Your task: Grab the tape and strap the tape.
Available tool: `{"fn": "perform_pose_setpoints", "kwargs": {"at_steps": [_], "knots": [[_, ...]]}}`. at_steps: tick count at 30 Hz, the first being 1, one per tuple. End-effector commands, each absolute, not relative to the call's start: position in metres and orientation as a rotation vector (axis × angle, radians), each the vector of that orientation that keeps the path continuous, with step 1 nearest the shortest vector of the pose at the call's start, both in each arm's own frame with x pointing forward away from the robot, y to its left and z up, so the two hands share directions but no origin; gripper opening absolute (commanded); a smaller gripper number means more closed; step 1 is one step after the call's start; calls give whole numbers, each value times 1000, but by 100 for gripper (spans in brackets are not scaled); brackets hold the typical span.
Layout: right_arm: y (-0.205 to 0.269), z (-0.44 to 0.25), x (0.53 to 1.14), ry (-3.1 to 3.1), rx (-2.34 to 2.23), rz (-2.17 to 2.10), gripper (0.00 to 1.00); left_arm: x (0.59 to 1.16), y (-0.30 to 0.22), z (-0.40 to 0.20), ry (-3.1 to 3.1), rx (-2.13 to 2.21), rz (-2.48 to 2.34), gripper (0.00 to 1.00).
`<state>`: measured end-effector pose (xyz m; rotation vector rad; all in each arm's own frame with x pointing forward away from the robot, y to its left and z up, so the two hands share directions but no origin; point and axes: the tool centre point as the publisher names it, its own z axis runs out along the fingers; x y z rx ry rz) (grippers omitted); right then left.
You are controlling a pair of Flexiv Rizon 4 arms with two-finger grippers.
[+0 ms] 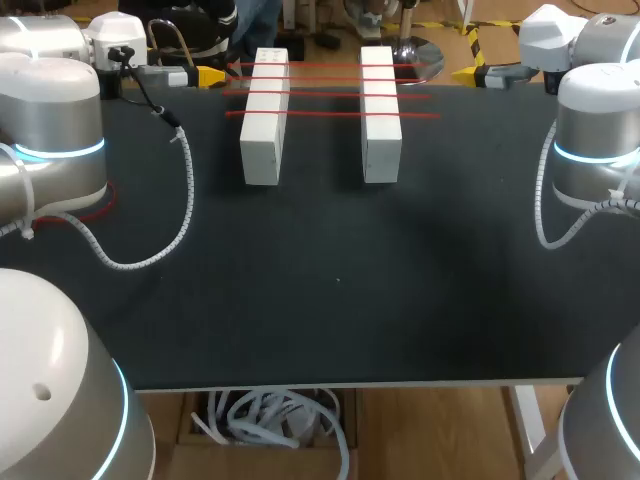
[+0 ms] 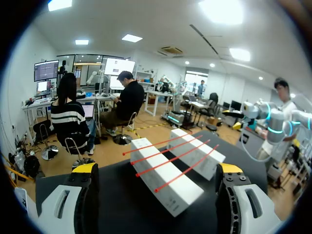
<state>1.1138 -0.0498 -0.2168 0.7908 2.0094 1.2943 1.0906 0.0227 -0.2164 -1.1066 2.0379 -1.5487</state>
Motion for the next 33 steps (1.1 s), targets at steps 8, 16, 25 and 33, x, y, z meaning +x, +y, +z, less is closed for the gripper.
{"fn": "perform_pose_setpoints", "kwargs": {"at_steps": [8, 16, 25, 33], "knots": [[-50, -216, 1114, 2012, 792, 1292, 100, 1090, 22, -218, 2031, -1104, -1552, 100], [-50, -216, 1114, 2012, 792, 1292, 100, 1090, 22, -219, 2080, -1035, -1521, 100], [-50, -216, 1114, 2012, 792, 1292, 100, 1084, 42, -238, 2269, -776, -1661, 100], [-50, -216, 1114, 2012, 792, 1292, 100, 1084, 38, -244, 2277, -655, -1704, 100]]}}
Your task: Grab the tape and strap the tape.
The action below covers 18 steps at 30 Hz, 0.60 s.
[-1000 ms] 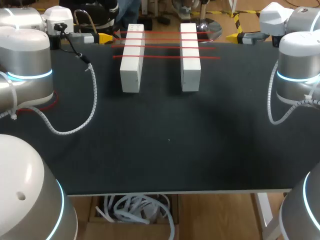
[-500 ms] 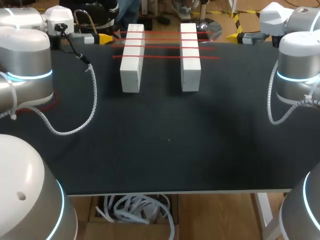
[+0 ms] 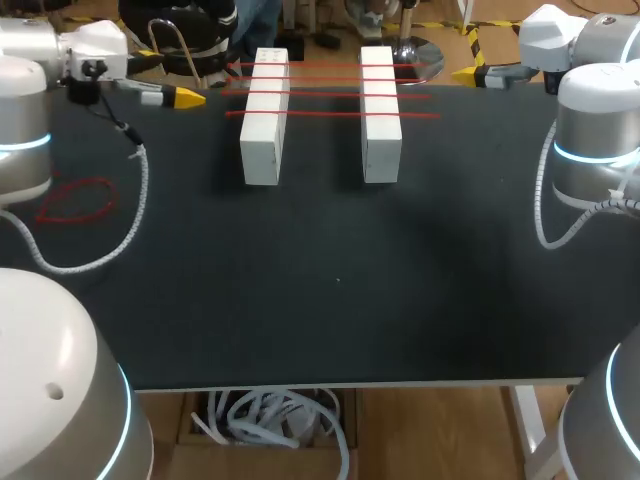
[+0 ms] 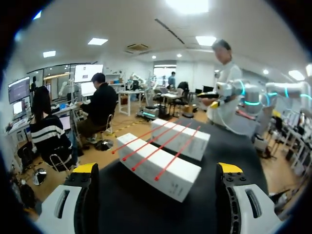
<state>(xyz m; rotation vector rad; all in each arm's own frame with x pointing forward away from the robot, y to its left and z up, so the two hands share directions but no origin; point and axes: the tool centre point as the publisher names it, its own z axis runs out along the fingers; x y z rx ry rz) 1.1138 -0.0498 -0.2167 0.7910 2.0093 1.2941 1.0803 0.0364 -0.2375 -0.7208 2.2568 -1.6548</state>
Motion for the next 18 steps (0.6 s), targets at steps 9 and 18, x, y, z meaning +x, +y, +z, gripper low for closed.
{"fn": "perform_pose_setpoints", "kwargs": {"at_steps": [9, 18], "knots": [[-50, -216, 1114, 2012, 792, 1292, 100, 1084, 25, -250, 2274, -548, -1784, 68], [-50, -216, 1114, 2012, 792, 1292, 100, 1086, 12, -257, 2264, -447, -1886, 57]]}}
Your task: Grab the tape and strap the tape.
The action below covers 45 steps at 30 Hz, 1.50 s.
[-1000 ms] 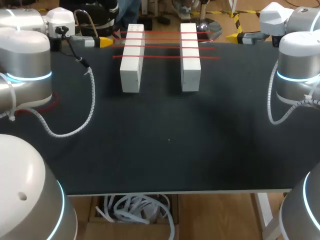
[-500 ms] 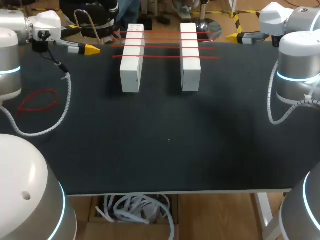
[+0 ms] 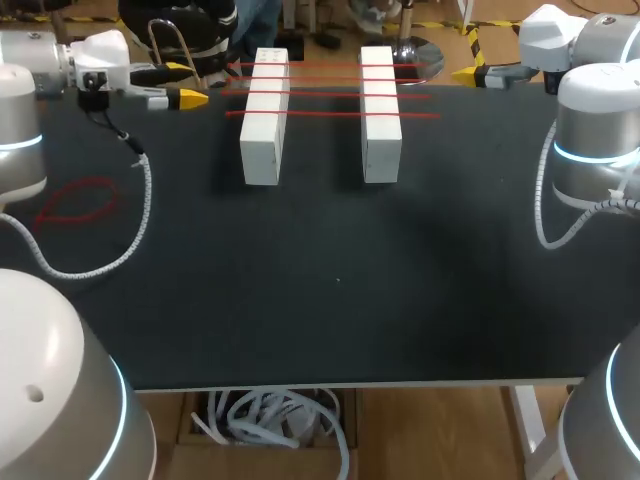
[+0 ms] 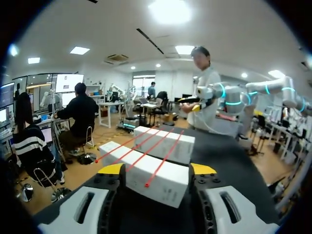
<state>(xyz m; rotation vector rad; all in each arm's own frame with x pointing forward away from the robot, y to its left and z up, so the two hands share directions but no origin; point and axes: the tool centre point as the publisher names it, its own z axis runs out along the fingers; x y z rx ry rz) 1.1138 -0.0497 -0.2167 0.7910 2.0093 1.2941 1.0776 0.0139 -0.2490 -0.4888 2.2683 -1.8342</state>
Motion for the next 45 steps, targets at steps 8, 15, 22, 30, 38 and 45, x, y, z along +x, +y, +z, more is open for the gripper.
{"fn": "perform_pose_setpoints", "kwargs": {"at_steps": [8, 15, 22, 30, 38, 45], "knots": [[-50, -216, 1114, 2012, 792, 1292, 100, 1094, 2, -268, 2282, -388, -1926, 45], [-50, -216, 1114, 2012, 792, 1292, 100, 1099, -5, -279, 2308, -310, -1937, 38], [-50, -216, 1114, 2012, 792, 1292, 100, 1100, -11, -296, 2374, -246, -1949, 40], [-50, -216, 1114, 2012, 792, 1292, 100, 1104, -15, -312, 2400, -237, -1990, 38], [-50, -216, 1114, 2012, 792, 1292, 100, 1106, -19, -321, 2398, -219, -2023, 35], [-50, -216, 1114, 2012, 792, 1292, 100, 1106, -24, -327, 2418, -174, -2057, 36]]}}
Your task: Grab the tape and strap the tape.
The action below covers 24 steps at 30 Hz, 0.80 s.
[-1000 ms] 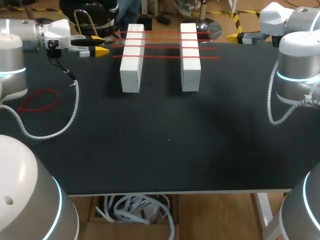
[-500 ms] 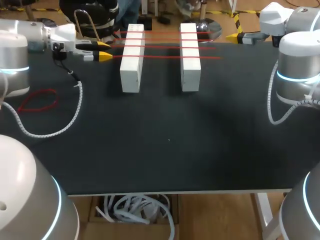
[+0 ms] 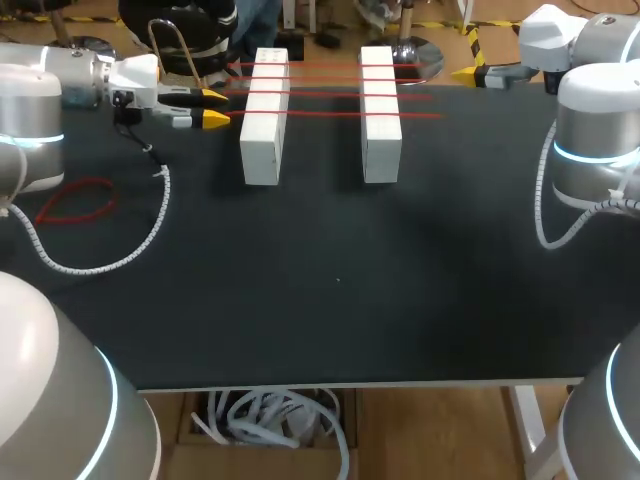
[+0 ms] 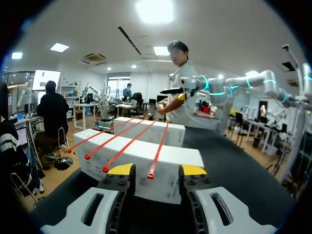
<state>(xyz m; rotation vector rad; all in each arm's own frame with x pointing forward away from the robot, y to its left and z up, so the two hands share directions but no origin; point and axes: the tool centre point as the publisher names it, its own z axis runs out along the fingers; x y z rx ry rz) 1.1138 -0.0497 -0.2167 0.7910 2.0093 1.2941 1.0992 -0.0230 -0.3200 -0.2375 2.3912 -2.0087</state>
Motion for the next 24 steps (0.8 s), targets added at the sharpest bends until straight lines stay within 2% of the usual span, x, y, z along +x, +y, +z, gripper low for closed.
{"fn": "perform_pose_setpoints", "kwargs": {"at_steps": [1, 6, 8, 17, 24], "knots": [[-50, -216, 1114, 2012, 792, 1292, 100, 1107, -25, -327, 2418, -176, -2057, 35], [-50, -216, 1114, 2012, 792, 1292, 100, 1106, -26, -324, 2382, -178, -2095, 33], [-50, -216, 1114, 2012, 792, 1292, 100, 1105, -27, -325, 2381, -172, -2103, 29], [-50, -216, 1114, 2012, 792, 1292, 100, 1105, -25, -329, 2369, -205, -2135, 34], [-50, -216, 1114, 2012, 792, 1292, 100, 1104, -23, -330, 2375, -179, -2128, 34]]}}
